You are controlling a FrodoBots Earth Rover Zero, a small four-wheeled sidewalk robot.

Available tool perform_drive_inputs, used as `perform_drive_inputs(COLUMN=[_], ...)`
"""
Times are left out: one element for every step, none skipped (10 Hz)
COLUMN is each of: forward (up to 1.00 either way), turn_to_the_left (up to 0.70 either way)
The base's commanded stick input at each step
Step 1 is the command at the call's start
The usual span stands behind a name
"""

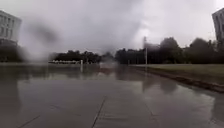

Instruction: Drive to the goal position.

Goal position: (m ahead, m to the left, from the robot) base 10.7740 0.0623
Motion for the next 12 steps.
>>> perform_drive_inputs(forward=[0.70,0.70,0.70,0.70,0.70,0.70,0.70,0.70,0.70,0.70,0.70,0.70], turn_to_the_left=[0.00,0.00,0.00,0.00,0.00,0.00,0.00,0.00,-0.04,-0.18,-0.34,-0.15])
